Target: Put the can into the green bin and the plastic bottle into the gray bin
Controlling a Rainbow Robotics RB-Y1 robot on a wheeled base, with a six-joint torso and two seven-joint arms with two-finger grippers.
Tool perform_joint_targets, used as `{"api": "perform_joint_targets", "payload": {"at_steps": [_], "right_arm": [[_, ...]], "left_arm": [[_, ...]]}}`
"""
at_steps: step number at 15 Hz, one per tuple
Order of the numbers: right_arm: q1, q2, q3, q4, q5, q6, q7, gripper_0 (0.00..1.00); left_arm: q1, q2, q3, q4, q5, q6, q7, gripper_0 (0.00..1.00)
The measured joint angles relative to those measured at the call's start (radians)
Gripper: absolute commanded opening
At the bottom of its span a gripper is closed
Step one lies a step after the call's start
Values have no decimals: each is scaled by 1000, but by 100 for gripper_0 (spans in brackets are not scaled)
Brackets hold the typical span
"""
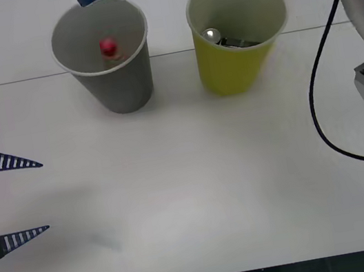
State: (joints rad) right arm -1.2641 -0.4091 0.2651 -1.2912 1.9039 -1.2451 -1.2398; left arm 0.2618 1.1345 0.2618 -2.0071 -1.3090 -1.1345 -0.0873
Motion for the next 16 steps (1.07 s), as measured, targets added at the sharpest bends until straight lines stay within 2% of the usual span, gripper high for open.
{"api": "perform_joint_targets", "payload": {"at_steps": [4, 8, 14, 16], "right_arm": [[161, -117, -12, -238, -75, -5, -2, 100], [372, -240, -64, -510, -151, -5, 6, 100], [719, -401, -200, -793, -296, -8, 117, 100], [851, -433, -266, -892, -308, -11, 133, 100]], "left_arm": [[0, 0, 0, 0, 0, 0, 0, 100], [0, 0, 0, 0, 0, 0, 0, 100], [0, 0, 0, 0, 0, 0, 0, 100], [0, 0, 0, 0, 0, 0, 0, 100]]}}
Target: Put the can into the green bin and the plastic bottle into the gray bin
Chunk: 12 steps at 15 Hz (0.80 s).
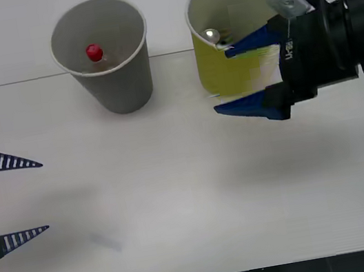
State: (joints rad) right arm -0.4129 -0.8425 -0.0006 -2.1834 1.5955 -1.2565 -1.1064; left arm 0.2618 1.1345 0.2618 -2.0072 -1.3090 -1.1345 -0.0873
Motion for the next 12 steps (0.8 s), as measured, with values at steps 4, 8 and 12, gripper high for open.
{"api": "perform_joint_targets", "payload": {"at_steps": [4, 8, 12], "right_arm": [[201, 7, -130, -113, -6, -69, 75, 100], [352, 42, -244, -116, -46, -137, 256, 100], [462, 57, -315, -24, -120, -143, 481, 100]], "left_arm": [[0, 0, 0, 0, 0, 0, 0, 100], [0, 0, 0, 0, 0, 0, 0, 100], [0, 0, 0, 0, 0, 0, 0, 100]]}}
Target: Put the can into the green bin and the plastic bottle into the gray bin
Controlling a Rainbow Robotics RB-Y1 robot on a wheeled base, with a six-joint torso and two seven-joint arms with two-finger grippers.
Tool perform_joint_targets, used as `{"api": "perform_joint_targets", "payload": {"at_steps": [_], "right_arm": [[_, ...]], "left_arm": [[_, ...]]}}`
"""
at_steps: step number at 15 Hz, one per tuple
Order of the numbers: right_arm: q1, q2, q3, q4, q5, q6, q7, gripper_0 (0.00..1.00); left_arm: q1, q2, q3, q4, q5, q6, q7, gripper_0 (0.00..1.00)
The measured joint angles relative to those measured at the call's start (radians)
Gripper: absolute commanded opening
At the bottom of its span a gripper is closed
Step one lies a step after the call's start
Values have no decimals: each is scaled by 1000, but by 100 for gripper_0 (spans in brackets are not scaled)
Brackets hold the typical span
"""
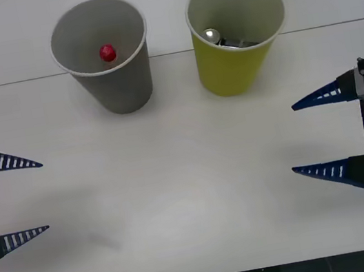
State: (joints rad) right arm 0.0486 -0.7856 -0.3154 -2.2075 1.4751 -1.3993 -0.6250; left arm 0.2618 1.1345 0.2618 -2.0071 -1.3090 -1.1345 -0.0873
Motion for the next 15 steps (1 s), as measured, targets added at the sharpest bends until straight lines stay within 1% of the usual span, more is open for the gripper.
{"api": "perform_joint_targets", "payload": {"at_steps": [2, 5, 8, 10, 15], "right_arm": [[15, 13, -37, 86, -36, -48, 115, 100], [16, 24, -94, 208, -60, -143, 251, 100], [16, 24, -124, 318, -95, -171, 364, 100], [15, 24, -133, 360, -103, -172, 403, 100], [16, 23, -154, 370, -104, -172, 419, 100]], "left_arm": [[0, 0, 0, 0, 0, 0, 0, 100], [0, 0, 0, 0, 0, 0, 0, 100], [0, 0, 0, 0, 0, 0, 0, 100], [0, 0, 0, 0, 0, 0, 0, 100], [0, 0, 0, 0, 0, 0, 0, 100]]}}
